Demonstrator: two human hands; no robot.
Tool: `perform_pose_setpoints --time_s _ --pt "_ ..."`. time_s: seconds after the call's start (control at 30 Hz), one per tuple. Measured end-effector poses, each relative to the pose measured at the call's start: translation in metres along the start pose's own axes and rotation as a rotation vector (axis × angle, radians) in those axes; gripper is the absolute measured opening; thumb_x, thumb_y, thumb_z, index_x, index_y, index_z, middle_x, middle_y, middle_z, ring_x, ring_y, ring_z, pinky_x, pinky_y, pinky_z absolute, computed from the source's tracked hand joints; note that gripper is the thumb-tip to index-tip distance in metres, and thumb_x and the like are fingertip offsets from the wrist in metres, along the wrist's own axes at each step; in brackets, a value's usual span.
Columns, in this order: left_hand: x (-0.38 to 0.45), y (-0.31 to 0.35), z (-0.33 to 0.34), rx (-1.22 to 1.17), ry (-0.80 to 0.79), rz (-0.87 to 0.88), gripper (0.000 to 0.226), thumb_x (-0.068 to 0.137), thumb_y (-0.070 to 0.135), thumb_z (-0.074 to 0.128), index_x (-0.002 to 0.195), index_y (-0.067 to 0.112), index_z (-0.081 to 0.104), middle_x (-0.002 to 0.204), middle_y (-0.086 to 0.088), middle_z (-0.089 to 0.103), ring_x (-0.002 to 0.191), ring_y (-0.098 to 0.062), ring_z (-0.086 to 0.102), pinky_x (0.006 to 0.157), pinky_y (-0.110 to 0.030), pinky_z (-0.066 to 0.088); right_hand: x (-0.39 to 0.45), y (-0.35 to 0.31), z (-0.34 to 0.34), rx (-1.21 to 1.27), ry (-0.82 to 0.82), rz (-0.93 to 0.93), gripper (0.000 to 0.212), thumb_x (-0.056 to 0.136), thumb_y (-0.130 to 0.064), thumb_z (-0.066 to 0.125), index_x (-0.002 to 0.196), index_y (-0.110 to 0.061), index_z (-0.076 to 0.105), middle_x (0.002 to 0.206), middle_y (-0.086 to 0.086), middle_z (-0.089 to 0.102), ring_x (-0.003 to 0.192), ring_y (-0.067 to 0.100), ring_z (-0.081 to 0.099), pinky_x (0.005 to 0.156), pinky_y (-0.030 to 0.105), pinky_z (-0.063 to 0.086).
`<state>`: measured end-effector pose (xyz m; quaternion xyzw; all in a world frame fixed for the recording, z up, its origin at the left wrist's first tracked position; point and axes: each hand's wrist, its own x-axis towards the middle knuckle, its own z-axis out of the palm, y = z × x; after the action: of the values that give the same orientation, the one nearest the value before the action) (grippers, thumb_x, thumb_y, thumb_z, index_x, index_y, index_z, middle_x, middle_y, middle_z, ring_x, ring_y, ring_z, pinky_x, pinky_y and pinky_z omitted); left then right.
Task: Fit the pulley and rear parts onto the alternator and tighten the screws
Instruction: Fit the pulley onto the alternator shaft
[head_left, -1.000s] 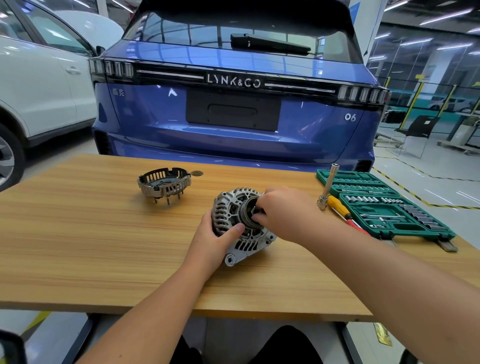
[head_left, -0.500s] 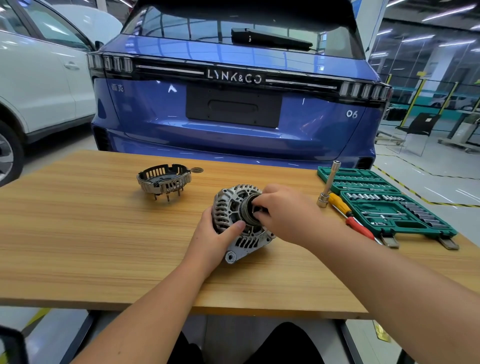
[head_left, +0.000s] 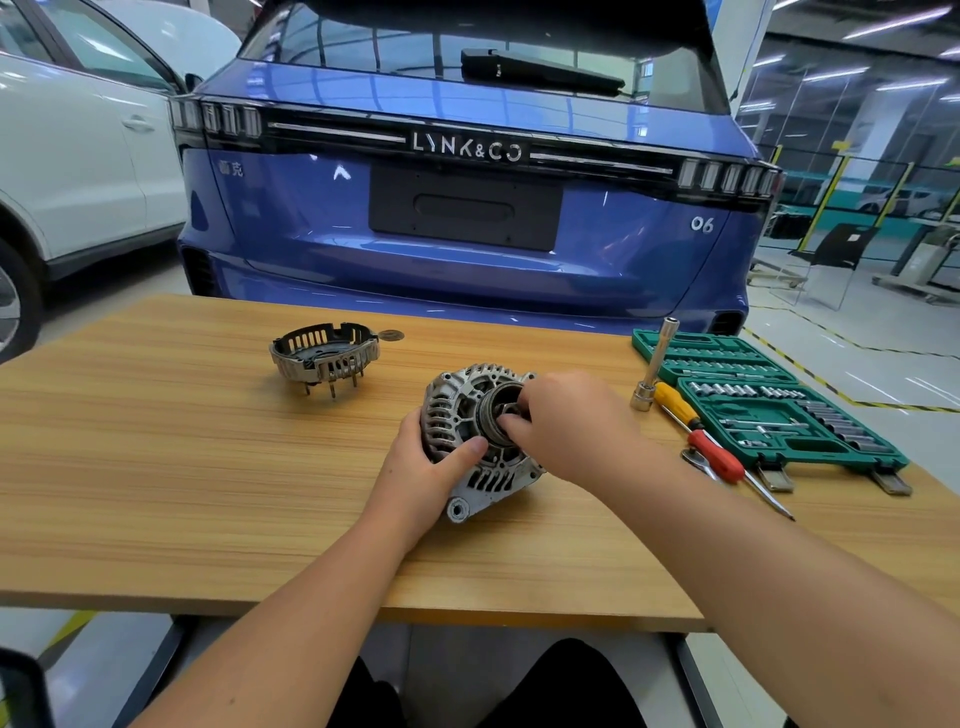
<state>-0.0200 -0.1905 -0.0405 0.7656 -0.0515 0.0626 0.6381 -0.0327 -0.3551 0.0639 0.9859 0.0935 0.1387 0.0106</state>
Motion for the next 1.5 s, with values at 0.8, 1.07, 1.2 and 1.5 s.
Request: perform_pose_setpoints --time_s 0.8,1.07,1.2,1.5 --pt "0.002 -0.002 0.001 -0.023 0.002 0.008 0.049 0.063 0.075 0.075 0.097 0.073 0.041 0.105 0.027 0.066 0.093 0.011 0.064 0.074 -0.023 0.053 0.007 -0.001 0.002 0.24 -0.037 0.134 0.023 0.092 -0.037 0.064 0.085 -0.017 0.072 0.065 -0.001 0.065 0.06 0.016 0.064 0.046 0.028 0.05" --pt "0.002 -0.003 0.0 -0.026 -0.006 0.005 0.05 0.063 0.073 0.076 0.094 0.079 0.037 0.106 0.027 0.065 0.092 0.012 0.063 0.075 -0.023 0.053 0.003 0.008 -0.008 0.311 -0.072 -0.045 0.014 0.092 -0.022 0.065 0.1 -0.014 0.074 0.075 0.0 0.068 0.069 0.021 0.064 0.058 0.036 0.055" --pt "0.001 -0.002 0.0 -0.012 -0.006 -0.001 0.052 0.062 0.075 0.074 0.098 0.076 0.037 0.11 0.025 0.063 0.096 0.01 0.062 0.075 -0.022 0.051 0.006 0.017 -0.012 0.238 -0.102 -0.173 0.023 0.095 -0.024 0.065 0.117 -0.025 0.07 0.078 -0.014 0.058 0.068 0.005 0.055 0.056 0.023 0.046" --pt "0.001 -0.001 0.0 -0.009 -0.004 -0.001 0.052 0.062 0.075 0.074 0.098 0.076 0.037 0.11 0.024 0.064 0.092 0.012 0.063 0.073 -0.022 0.052 0.004 0.008 -0.01 0.072 -0.05 -0.137 0.021 0.098 -0.036 0.058 0.09 -0.021 0.069 0.076 -0.004 0.063 0.067 0.015 0.06 0.053 0.028 0.049"
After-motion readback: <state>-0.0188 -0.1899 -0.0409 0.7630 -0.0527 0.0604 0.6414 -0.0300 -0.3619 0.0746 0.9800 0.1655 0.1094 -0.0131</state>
